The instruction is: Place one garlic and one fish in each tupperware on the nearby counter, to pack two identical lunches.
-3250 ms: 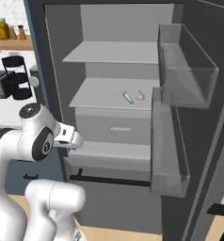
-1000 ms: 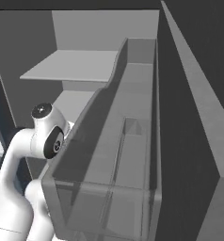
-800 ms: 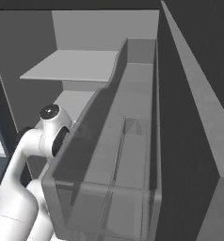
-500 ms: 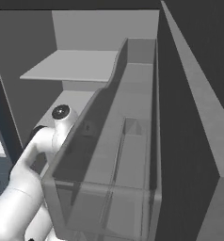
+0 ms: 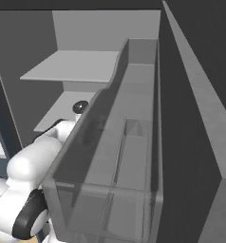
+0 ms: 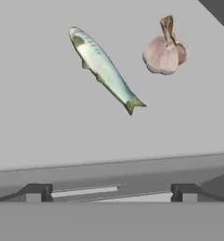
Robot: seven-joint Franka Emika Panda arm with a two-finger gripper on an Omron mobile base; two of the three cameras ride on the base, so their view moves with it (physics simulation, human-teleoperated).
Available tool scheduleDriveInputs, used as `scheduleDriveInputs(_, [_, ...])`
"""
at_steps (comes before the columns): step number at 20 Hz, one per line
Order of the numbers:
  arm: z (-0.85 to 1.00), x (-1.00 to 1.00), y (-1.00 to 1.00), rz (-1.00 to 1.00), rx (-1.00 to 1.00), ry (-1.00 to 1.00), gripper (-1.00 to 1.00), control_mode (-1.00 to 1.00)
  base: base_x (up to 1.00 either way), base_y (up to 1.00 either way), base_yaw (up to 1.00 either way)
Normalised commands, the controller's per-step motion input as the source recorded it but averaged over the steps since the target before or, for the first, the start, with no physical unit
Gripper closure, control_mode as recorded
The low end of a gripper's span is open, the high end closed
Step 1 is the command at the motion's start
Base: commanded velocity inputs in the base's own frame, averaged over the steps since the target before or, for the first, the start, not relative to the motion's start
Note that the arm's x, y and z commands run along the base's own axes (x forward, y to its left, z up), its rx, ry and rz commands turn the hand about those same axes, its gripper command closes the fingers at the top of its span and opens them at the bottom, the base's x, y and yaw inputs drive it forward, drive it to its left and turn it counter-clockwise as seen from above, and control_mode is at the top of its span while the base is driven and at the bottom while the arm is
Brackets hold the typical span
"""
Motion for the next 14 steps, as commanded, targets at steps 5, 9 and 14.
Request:
scheduleDriveInputs(5, [-0.11,0.54,-0.13,0.00,0.00,0.00,-1.00,-1.00,0.00,0.00,0.00])
scheduleDriveInputs(9, [-0.02,0.38,-0.01,0.01,0.00,0.00,-1.00,-1.00,0.00,0.00,0.00])
scheduleDriveInputs(14, [-0.06,0.32,-0.01,0.03,0.00,0.00,-1.00,-1.00,0.00,0.00,0.00])
